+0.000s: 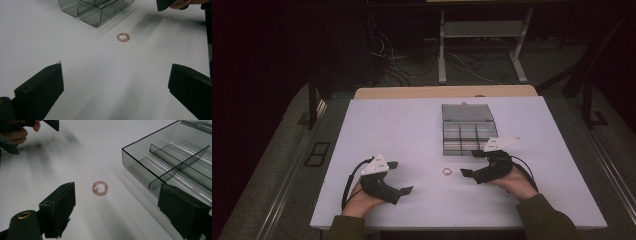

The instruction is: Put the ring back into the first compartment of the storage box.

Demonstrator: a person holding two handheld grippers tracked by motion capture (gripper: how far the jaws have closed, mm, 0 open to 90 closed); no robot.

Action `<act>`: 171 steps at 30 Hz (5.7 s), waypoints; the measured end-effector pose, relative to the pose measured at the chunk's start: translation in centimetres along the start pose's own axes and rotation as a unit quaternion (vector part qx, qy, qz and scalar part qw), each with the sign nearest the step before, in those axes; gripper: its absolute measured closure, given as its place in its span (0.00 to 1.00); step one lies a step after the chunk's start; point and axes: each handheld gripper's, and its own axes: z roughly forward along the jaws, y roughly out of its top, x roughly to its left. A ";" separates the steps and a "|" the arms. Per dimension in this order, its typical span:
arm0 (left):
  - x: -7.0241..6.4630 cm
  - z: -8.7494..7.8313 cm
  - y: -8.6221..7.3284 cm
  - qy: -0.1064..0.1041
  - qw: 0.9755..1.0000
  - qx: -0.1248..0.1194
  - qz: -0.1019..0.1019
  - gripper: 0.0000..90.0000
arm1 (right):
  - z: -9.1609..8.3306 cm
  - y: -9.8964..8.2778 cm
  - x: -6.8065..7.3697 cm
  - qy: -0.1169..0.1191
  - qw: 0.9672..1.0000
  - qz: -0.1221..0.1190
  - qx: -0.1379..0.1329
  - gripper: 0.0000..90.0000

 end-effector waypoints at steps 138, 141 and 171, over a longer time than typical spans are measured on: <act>-0.1 0.0 -0.1 -0.011 1.000 -0.003 0.006 0.00 | 2.8 2.7 0.6 0.023 0.999 -0.031 0.026 0.97; -0.2 0.1 -0.1 -0.007 1.000 -0.006 0.010 0.00 | 2.6 2.8 0.4 0.021 0.999 -0.030 0.022 0.97; -0.3 0.3 -0.3 -0.003 1.000 -0.008 -0.001 0.00 | 1.3 5.6 -2.1 -0.003 1.000 -0.017 -0.008 0.97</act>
